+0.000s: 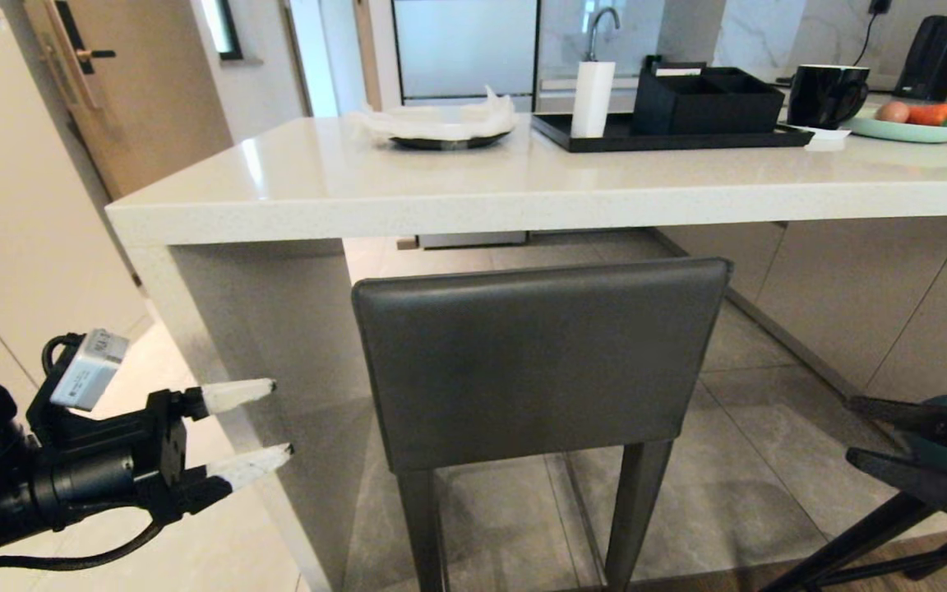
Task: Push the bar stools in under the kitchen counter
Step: Pull the gray chair out from under the dining table
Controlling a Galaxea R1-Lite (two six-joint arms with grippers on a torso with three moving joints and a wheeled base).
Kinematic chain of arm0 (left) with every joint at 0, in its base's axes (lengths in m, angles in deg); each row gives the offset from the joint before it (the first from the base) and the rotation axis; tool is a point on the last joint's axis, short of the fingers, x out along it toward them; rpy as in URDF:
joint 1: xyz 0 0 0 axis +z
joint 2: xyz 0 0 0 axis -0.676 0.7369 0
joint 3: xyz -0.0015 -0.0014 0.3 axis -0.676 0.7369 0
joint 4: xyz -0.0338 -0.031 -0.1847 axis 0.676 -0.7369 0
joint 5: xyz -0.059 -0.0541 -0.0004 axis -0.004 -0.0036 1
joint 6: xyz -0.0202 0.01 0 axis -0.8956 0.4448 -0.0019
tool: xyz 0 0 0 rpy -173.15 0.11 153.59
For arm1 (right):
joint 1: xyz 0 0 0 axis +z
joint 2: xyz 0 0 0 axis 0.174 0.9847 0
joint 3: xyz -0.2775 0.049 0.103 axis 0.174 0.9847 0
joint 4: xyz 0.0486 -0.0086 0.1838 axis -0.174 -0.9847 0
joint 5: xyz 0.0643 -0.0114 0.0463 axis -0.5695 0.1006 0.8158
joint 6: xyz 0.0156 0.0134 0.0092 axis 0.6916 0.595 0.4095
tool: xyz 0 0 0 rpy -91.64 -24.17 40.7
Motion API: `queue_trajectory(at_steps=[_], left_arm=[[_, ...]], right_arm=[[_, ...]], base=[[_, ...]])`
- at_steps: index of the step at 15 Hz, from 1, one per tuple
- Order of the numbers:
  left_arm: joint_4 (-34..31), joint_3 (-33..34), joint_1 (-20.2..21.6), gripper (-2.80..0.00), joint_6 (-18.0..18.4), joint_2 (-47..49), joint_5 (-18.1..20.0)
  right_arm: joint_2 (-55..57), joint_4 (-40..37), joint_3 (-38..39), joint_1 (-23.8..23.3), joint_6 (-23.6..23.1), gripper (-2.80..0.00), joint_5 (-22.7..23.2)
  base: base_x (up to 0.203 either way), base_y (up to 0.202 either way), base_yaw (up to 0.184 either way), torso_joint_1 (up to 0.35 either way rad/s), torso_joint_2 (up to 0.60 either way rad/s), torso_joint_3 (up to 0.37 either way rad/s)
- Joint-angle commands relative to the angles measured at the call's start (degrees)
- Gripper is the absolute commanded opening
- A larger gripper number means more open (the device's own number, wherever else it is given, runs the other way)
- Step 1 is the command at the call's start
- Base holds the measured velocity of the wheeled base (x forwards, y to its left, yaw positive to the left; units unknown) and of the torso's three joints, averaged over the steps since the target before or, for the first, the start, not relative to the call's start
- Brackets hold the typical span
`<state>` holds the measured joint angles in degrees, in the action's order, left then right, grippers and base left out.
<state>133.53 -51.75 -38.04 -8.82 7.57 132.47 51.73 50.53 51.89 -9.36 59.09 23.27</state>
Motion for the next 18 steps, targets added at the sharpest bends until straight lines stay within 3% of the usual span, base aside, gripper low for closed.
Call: queue_trajectory(at_steps=[1, 6, 13, 18], left_arm=[[3.0, -1.4, 0.0, 0.00, -0.3, 6.6, 0.4], [6.4, -5.6, -2.9, 0.00, -2.4, 19.5, -0.3], [6.5, -18.3, -8.6, 0.00, -6.7, 21.1, -3.6], [6.5, -20.2, -10.7, 0.00, -8.2, 21.1, -4.2]], right_arm=[[7.8, 2.5, -0.4, 1.7, -0.1, 0.00, 1.1], [24.3, 24.5, -0.6, 3.0, 1.2, 0.00, 3.2], [29.6, 27.5, -6.2, 5.4, 2.9, 0.00, 4.5], [34.6, 36.1, -8.8, 6.1, 6.9, 0.00, 4.3]], base=[[0.000, 0.000, 0.000, 0.000, 0.00, 0.000], [0.000, 0.000, 0.000, 0.000, 0.00, 0.000], [0.000, 0.000, 0.000, 0.000, 0.00, 0.000], [0.000, 0.000, 0.000, 0.000, 0.00, 0.000]])
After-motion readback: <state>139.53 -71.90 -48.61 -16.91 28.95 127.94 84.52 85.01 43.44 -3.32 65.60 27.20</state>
